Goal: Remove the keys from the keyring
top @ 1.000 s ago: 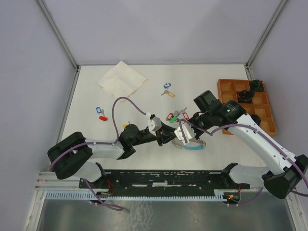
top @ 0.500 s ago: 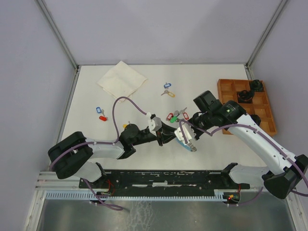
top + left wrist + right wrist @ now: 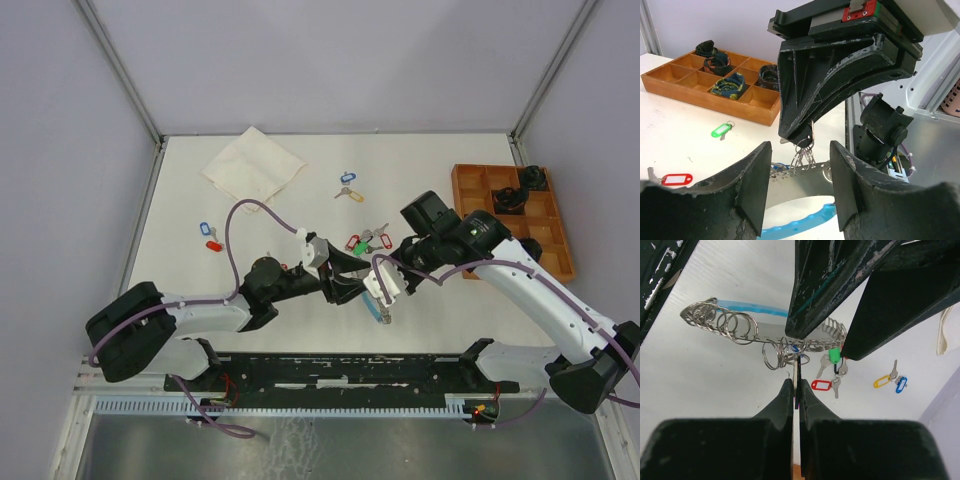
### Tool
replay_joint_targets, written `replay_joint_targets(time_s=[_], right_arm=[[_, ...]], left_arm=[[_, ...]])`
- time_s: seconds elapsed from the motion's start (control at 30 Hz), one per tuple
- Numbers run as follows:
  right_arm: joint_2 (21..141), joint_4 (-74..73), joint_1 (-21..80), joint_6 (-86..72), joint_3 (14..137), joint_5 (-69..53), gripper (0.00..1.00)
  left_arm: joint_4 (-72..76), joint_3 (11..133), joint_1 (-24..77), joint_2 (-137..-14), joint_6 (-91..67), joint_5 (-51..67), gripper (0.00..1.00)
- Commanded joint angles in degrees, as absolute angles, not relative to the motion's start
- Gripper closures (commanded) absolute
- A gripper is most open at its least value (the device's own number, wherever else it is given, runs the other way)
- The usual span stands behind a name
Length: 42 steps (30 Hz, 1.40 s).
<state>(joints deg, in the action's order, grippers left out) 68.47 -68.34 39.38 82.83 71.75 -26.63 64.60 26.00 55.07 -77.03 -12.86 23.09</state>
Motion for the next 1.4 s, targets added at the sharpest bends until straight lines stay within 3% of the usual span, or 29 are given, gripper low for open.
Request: replay_joint_targets(time_s=[0.0,1.37], right_arm=[[67.86,-68.64,39.9,83.58,73.24,-26.98,0.99],[70.49,-69.97,40.31,78.67,75.58,-27.25,0.99]], left_arm=[[69.02,27.52,55.0,-77.43,-17.83,23.13,0.44],[67.85,31.63,58.29,-84.33,-13.31,17.45,0.52]])
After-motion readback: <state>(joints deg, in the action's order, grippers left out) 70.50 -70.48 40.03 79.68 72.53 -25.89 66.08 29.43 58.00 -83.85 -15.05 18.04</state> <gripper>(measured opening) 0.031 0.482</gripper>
